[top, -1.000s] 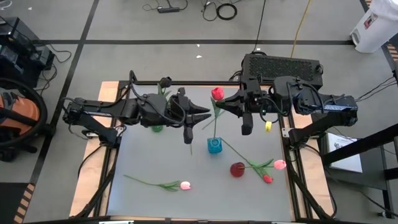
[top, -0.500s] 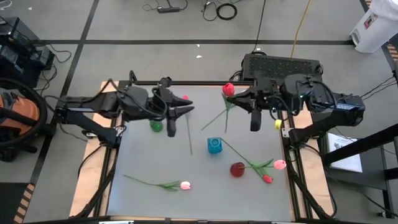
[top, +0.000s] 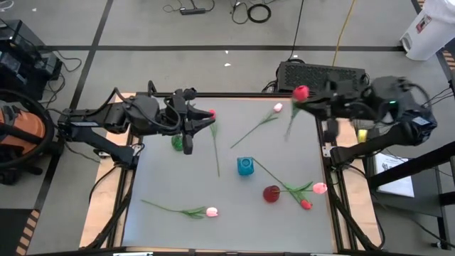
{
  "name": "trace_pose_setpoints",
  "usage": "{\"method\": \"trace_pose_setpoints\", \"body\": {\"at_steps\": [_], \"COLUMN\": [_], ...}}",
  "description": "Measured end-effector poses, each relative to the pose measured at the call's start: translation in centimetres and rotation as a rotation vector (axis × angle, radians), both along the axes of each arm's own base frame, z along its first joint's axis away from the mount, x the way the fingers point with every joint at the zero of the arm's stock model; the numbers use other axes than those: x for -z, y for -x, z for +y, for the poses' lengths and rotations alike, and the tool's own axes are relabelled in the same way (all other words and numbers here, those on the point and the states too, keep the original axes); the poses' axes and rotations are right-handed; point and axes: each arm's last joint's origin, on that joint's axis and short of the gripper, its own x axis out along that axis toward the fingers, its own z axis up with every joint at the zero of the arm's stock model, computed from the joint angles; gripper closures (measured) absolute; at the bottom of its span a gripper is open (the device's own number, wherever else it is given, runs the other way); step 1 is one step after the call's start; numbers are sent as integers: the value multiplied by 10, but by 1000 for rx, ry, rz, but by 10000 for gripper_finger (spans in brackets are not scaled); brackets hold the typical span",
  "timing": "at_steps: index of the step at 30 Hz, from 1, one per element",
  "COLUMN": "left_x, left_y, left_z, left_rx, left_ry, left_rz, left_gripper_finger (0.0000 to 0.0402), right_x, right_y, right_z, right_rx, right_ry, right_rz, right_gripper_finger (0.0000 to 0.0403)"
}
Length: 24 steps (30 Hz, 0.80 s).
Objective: Sort flowers into vase by color
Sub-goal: Put the left red tulip into the blue vase
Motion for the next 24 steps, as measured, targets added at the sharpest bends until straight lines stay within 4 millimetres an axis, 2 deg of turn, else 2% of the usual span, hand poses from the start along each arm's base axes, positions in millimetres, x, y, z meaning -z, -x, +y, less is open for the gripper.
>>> {"method": "trace_pose_setpoints", "body": {"at_steps": [5,8,11,14,18,24], "left_x": [0,0,0,0,0,-1], "left_y": [0,0,0,0,0,0], "left_z": [0,0,0,0,0,0], "left_rx": [-4,-7,-7,-7,-7,-7], "left_ry": [24,40,40,41,41,42], "left_rz": [-5,-10,-12,-13,-13,-19], "left_gripper_finger": [310,310,310,310,310,310], "right_x": [4,18,37,55,80,115], "right_y": [32,44,48,42,21,-15], "right_z": [-4,-6,-6,-6,-2,2], "right_rx": [30,68,73,62,-2,-27], "right_ry": [9,18,-2,-42,-85,-162], "right_rz": [-40,-53,-100,-202,-319,-325], "right_gripper_finger": [402,402,402,402,402,402]}}
